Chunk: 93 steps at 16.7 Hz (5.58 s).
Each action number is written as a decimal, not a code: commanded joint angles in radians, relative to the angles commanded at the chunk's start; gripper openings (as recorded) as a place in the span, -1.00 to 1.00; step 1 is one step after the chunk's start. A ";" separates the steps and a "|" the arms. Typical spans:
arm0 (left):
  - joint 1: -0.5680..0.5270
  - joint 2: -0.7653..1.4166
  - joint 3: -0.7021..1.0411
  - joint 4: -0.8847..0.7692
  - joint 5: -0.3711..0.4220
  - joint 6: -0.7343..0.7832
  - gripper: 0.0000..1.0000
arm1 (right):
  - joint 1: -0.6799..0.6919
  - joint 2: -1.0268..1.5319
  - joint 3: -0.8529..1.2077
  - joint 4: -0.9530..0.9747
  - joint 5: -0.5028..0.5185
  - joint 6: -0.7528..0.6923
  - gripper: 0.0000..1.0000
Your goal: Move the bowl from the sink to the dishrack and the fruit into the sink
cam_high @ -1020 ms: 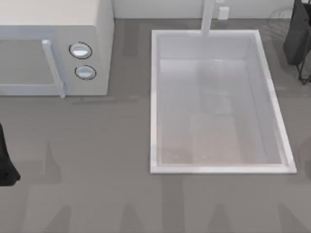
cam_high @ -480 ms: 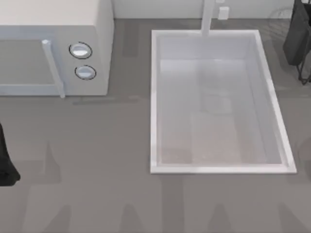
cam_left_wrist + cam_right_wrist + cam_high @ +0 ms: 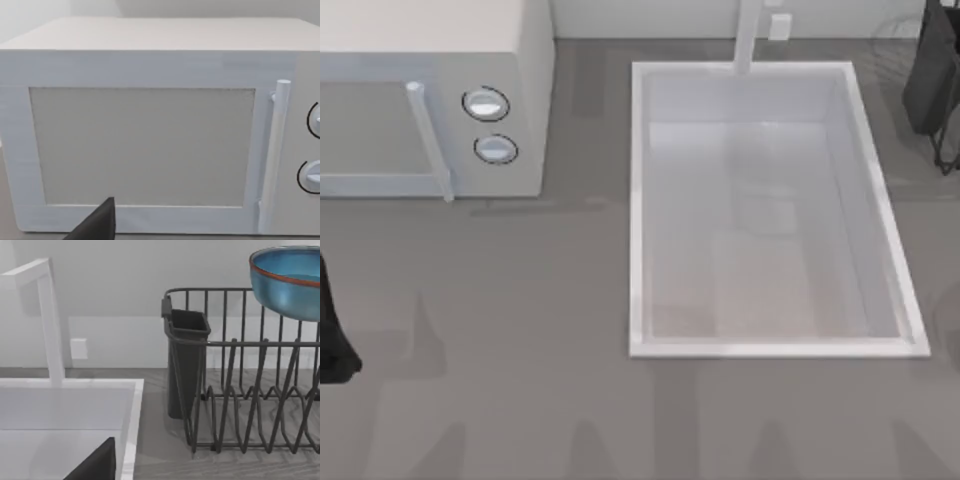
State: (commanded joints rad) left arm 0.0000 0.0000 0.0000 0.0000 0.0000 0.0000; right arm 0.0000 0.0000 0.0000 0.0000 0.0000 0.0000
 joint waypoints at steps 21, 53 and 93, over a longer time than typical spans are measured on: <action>0.000 0.000 0.000 0.000 0.000 0.000 1.00 | -0.202 1.410 1.027 -0.884 0.003 -0.183 1.00; 0.000 0.000 0.000 0.000 0.000 0.000 1.00 | -0.240 1.927 1.039 -0.683 0.001 -0.225 0.70; 0.000 0.000 0.000 0.000 0.000 0.000 1.00 | -0.203 1.719 1.314 -1.057 0.015 -0.215 -1.00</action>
State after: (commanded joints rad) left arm 0.0000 0.0000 0.0000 0.0000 0.0000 0.0000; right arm -0.2025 1.7190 1.3145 -1.0569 0.0155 -0.2147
